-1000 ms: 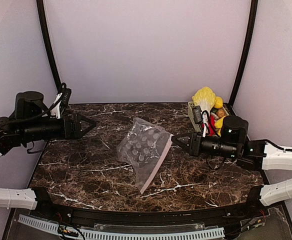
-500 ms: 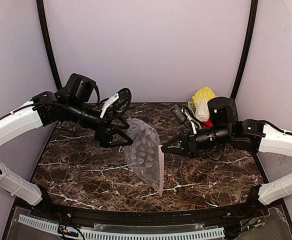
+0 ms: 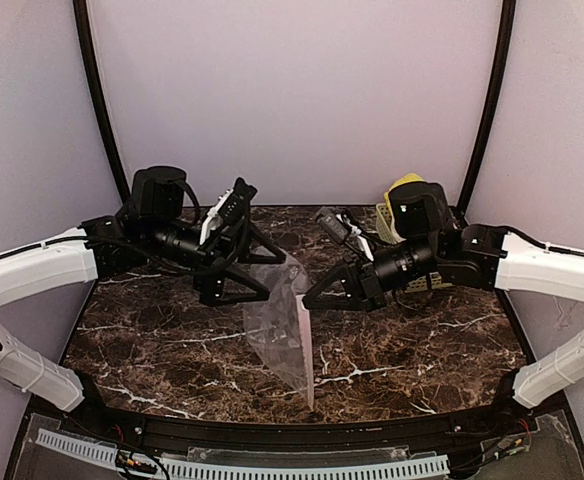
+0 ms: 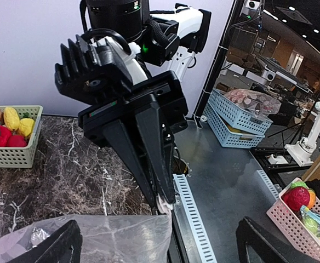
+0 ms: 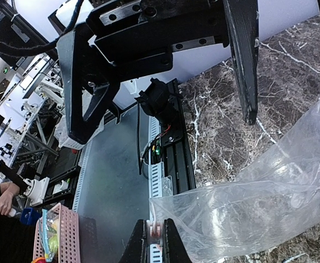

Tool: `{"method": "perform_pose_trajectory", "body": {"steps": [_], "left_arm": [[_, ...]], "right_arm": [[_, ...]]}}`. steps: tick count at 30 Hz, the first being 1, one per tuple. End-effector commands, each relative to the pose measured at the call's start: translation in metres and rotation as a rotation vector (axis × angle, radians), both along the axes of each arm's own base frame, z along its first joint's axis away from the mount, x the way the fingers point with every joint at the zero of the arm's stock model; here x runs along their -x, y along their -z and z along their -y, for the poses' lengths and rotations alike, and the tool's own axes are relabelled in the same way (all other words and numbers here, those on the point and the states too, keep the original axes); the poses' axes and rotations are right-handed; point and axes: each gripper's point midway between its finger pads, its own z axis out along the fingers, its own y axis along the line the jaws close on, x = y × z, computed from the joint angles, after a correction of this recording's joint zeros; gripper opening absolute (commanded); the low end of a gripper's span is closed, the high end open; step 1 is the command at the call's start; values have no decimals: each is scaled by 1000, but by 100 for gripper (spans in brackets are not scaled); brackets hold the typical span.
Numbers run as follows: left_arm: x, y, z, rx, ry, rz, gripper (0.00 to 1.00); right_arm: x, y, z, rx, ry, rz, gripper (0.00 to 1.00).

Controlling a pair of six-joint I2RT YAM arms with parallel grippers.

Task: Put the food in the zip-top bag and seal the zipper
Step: Pass from the right arm to the left

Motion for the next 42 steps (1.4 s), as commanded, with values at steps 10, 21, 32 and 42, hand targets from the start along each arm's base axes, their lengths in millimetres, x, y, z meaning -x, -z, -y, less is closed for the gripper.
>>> {"method": "perform_pose_trajectory", "body": {"steps": [10,21,32,42], "left_arm": [[29,10,10,7,86,7,70],[27,28,15,-71,59,22,52],[29,31,17,-89,56,27,23],[28,26,16,-73,32,34,1]], "right_arm": [[14,-12,-17,-66,-72,-2,0],[14,-10,-17,-66,-63,6,0],[11,-6,-17,-56,-38,11,0],[1,-3,-9,-69,57,44,35]]}}
